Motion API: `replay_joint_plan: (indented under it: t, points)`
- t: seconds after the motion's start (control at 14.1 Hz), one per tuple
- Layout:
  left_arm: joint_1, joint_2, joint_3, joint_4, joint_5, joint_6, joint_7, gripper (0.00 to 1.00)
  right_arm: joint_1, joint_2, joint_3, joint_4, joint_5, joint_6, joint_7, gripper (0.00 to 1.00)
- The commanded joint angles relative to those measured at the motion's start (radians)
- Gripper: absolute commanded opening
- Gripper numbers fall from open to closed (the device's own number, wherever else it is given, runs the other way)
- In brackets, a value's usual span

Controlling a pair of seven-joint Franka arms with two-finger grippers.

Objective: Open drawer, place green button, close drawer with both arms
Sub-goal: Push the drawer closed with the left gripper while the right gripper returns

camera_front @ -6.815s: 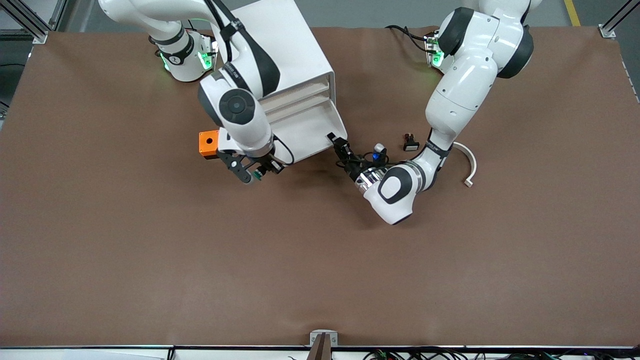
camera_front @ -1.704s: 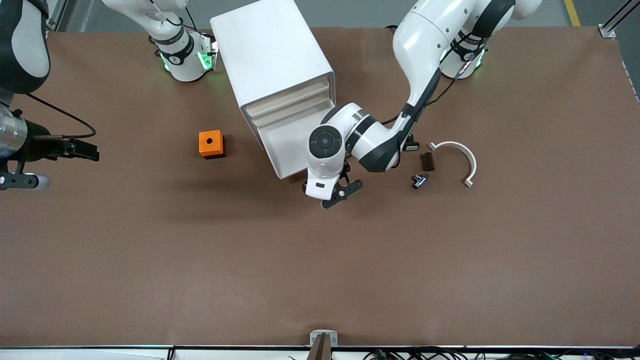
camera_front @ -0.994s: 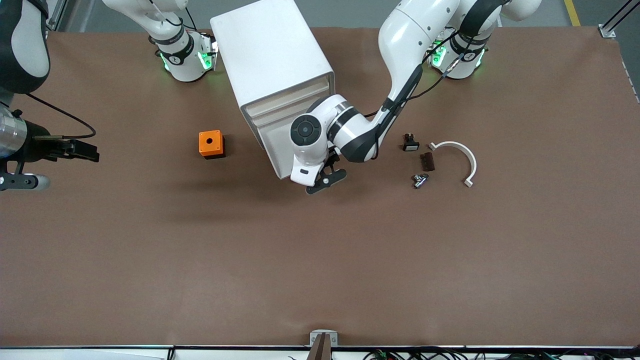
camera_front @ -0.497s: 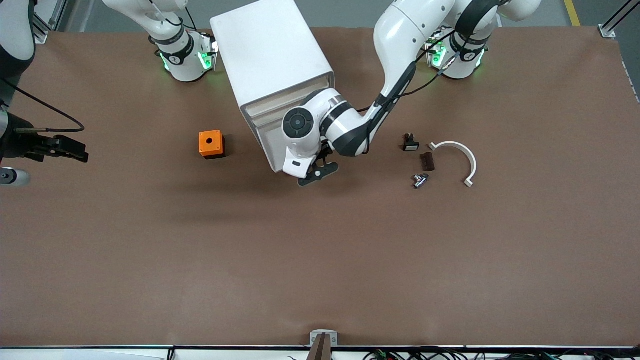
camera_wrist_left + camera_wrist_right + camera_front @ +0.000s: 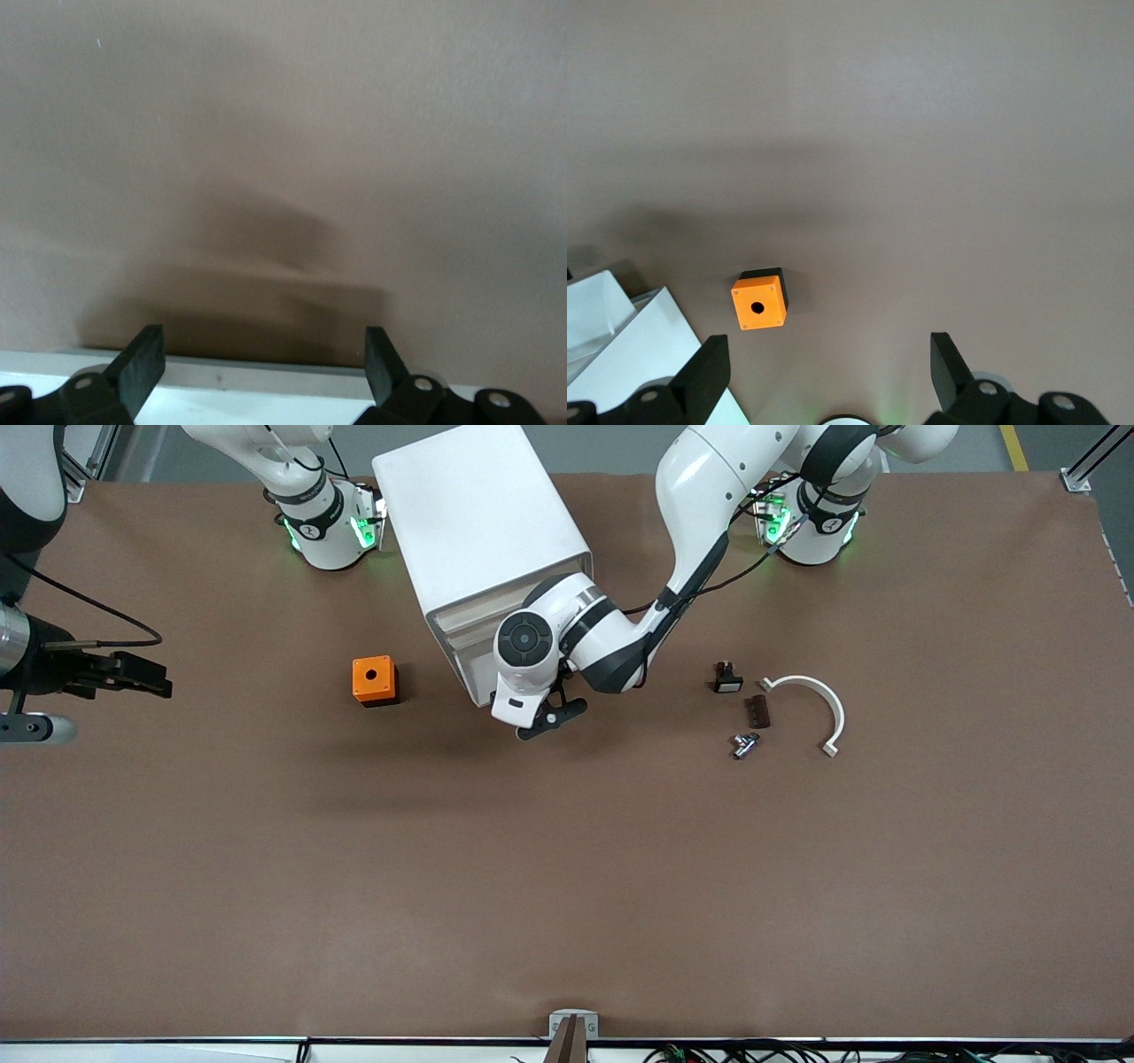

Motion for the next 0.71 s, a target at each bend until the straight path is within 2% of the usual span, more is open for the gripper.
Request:
replay_joint_plan:
  t: [0.0, 0.64]
  points:
    - [-0.012, -0.007, -0.002, -0.022, -0.06, 0.004, -0.002, 0.99, 0.032, -0.036, -0.003, -0.005, 0.01, -0.01, 0.004, 1.0]
    - [-0.021, -0.002, -0.002, -0.062, -0.302, 0.004, 0.041, 0.99, -0.012, -0.043, -0.008, -0.014, 0.011, -0.013, 0.004, 1.0]
